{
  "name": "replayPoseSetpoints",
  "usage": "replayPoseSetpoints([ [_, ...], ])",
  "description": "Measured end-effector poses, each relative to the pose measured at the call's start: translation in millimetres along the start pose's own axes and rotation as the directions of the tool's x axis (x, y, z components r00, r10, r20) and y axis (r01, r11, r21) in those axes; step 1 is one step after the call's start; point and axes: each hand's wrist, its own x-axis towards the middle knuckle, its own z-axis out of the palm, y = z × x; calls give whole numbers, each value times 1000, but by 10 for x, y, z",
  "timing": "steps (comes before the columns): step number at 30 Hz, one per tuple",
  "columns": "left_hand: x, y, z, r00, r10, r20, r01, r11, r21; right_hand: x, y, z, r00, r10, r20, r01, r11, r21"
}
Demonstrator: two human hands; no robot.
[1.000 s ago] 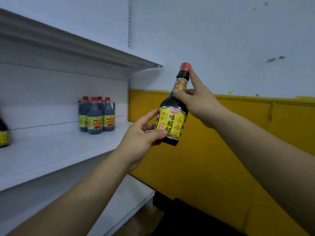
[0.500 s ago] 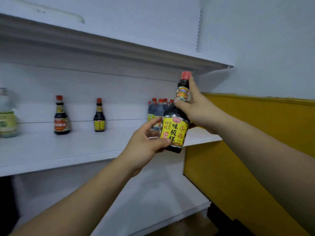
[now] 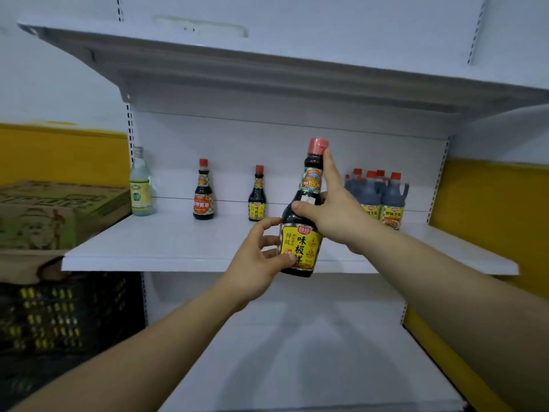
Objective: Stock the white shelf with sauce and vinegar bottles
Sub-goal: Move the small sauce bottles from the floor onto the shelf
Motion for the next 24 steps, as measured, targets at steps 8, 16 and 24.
replayPoseSetpoints([
  [8, 612, -482, -200, 995, -73, -68, 78, 994, 80, 640, 456, 409, 999, -52, 2, 52, 998, -18],
  [16, 1381, -920, -568, 966, -259, 10, 199, 765, 613, 1282, 978, 629, 998, -56, 2, 56, 993, -103],
  [24, 1803, -1375, -913, 914, -403, -44, 141, 215, 966, 1790, 1480, 837, 1000, -18, 14, 19, 993, -112],
])
